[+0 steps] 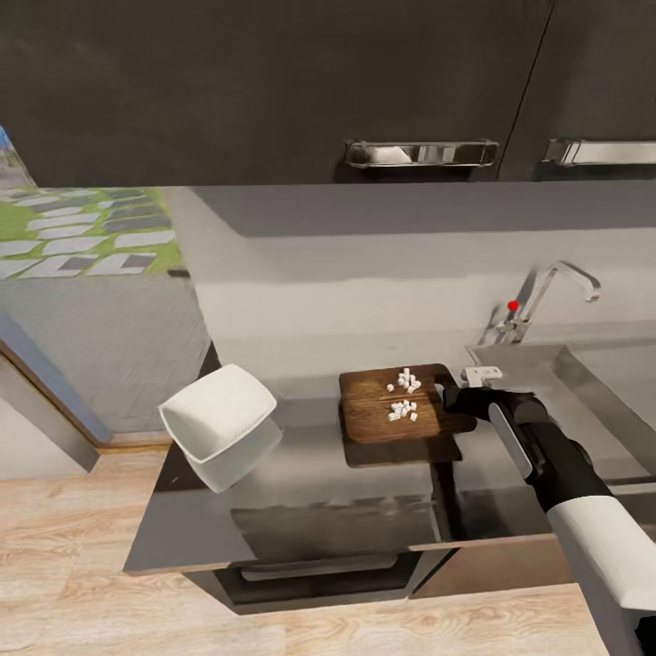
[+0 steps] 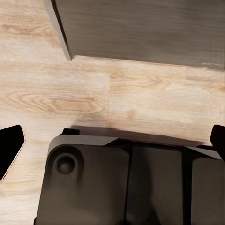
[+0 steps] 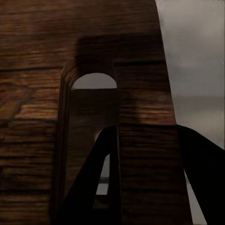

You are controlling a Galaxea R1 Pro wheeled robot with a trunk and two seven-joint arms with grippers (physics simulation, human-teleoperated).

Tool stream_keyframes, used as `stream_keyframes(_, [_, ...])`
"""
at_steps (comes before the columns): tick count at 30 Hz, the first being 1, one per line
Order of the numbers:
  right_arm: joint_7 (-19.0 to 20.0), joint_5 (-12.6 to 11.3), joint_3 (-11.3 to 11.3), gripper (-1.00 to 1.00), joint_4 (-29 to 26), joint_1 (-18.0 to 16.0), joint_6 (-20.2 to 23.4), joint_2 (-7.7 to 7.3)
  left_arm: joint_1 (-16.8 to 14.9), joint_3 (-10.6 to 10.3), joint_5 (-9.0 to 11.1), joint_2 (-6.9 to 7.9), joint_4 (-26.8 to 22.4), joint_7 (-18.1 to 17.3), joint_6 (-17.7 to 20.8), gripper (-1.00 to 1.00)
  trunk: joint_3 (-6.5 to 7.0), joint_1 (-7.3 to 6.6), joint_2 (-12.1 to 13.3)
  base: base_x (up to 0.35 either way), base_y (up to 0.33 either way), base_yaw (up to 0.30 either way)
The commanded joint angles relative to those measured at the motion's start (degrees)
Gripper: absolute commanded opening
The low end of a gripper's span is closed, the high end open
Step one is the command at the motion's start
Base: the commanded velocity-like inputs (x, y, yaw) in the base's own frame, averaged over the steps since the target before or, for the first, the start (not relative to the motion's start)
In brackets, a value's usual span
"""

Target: In the kitchen, take the Vidalia onion out of the sink, dice it on the chopping board with the paring knife, put the diced onion into the bowl on the countertop, then place both the paring knife and the chopping board into the sink.

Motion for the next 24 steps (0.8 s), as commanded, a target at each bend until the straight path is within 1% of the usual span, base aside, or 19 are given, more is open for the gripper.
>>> stream_keyframes(1, [0.11,0.00,0.09,-1.00,-0.05,-0.05,0.29,-0.05,-0.01,-0.21,0.48,0.04,-0.03,0.34,-0.16,1.00,0.00,0.04,-0.10,0.000,0.249,0.000])
stream_keyframes(5, [0.11,0.00,0.09,-1.00,-0.04,-0.05,0.31,-0.05,-0.02,-0.21,0.48,0.04,-0.04,0.34,-0.16,1.00,0.37,0.04,-0.10,0.000,0.217,0.000])
stream_keyframes(12, [0.11,0.00,0.09,-1.00,-0.08,-0.04,0.36,-0.05,0.00,-0.21,0.48,0.04,-0.08,0.34,-0.16,1.00,1.01,0.04,-0.10,0.000,0.090,0.000])
stream_keyframes(21, [0.11,0.00,0.09,-1.00,-0.10,-0.05,0.36,-0.05,-0.02,-0.21,0.48,0.04,-0.08,0.34,-0.16,1.00,1.83,0.04,-0.10,0.000,0.253,0.000])
stream_keyframes(24, [0.11,0.00,0.09,-1.00,-0.11,-0.05,0.36,-0.05,-0.02,-0.21,0.48,0.04,-0.08,0.34,-0.16,1.00,2.10,0.04,-0.10,0.000,0.126,0.000])
